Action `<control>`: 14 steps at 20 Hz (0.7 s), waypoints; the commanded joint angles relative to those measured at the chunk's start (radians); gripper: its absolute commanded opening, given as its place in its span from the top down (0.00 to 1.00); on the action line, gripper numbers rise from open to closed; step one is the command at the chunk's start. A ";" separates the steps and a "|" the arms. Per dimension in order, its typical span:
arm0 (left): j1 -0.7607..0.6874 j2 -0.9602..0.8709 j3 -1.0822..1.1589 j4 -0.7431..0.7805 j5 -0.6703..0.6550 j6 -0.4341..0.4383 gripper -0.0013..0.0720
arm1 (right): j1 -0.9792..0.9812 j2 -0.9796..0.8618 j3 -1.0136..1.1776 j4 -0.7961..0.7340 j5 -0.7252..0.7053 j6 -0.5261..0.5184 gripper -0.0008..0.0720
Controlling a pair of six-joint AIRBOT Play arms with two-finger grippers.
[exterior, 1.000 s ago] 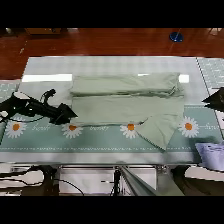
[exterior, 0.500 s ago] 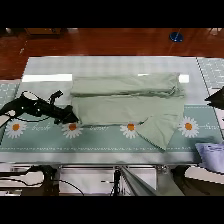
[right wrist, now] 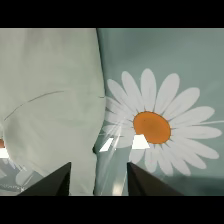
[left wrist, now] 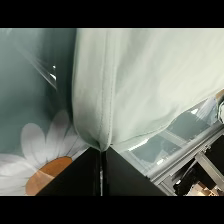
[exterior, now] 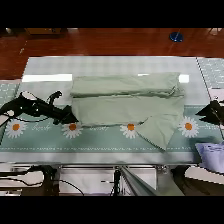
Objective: Fold the shirts.
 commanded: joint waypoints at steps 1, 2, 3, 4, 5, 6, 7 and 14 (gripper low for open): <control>0.003 0.000 0.001 -0.001 -0.004 0.011 0.95 | 0.008 0.001 -0.062 0.031 -0.070 -0.037 0.41; 0.003 0.000 0.001 -0.001 -0.004 0.011 0.95 | 0.025 0.001 -0.065 0.022 -0.084 -0.042 0.41; 0.003 0.000 0.001 -0.001 -0.003 0.011 0.95 | 0.053 0.001 -0.065 0.005 -0.095 -0.046 0.41; 0.003 0.000 0.001 -0.001 -0.003 0.011 0.95 | 0.090 0.001 -0.065 -0.015 -0.112 -0.048 0.41; 0.003 0.000 0.001 -0.001 -0.003 0.011 0.95 | 0.126 0.001 -0.065 -0.043 -0.134 -0.047 0.41; 0.003 0.000 0.001 -0.001 -0.003 0.011 0.95 | 0.159 0.001 -0.065 -0.086 -0.157 -0.032 0.41; 0.003 0.000 0.001 -0.001 -0.003 0.011 0.95 | 0.183 0.000 -0.065 -0.119 -0.169 -0.019 0.41; 0.004 0.000 0.001 -0.001 -0.003 0.019 0.95 | 0.212 0.000 -0.174 -0.042 -0.206 -0.011 0.41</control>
